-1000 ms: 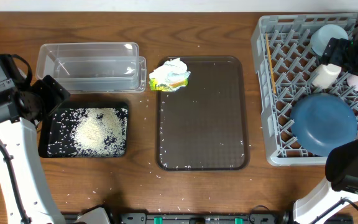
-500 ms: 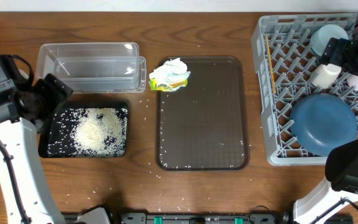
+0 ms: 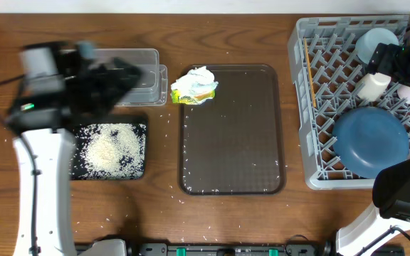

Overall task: Sort waste into correct bins and load items into the dishwasher rack
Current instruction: 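Reach the left gripper to the white tissue on the brown tray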

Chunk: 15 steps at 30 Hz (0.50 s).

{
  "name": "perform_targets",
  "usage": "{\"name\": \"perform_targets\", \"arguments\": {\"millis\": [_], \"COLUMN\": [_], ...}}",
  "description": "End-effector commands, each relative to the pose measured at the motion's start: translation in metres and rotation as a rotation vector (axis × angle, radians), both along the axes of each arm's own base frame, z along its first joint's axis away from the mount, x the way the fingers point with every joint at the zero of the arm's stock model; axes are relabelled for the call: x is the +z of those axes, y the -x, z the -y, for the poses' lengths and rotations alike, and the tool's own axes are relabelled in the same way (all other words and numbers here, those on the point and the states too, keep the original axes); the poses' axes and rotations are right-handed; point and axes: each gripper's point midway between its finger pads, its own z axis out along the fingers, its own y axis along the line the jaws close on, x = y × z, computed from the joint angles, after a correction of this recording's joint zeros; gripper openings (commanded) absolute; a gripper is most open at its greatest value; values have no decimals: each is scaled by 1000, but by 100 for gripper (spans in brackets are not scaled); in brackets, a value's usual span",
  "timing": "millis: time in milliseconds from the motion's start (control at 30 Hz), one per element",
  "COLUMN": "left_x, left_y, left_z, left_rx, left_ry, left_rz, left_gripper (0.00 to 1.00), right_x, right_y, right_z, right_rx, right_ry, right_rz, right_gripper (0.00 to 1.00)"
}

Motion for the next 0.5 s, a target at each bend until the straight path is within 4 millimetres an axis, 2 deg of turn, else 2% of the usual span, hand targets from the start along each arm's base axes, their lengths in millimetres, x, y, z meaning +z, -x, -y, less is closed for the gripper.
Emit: {"name": "perform_targets", "arguments": {"millis": [0, 100, 200, 333, 467], "left_x": [12, 15, 15, -18, -62], "left_y": [-16, -35, -65, -105, -126], "left_z": [23, 38, 75, 85, 98], "left_rx": [-21, -42, -249, -240, -258], "left_ry": [-207, -383, -512, -695, -777], "left_rz": [64, 79, 186, 199, 161], "left_gripper": [86, 86, 89, 90, 89], "right_x": [5, 5, 5, 5, 5], "right_y": [2, 2, 2, 2, 2], "right_z": [2, 2, 2, 2, 2], "right_rx": [-14, -14, -14, -14, -14], "right_ry": [6, 6, 6, 6, 6], "right_rz": [14, 14, 14, 14, 14], "right_gripper": [99, 99, 99, 99, 99]}}
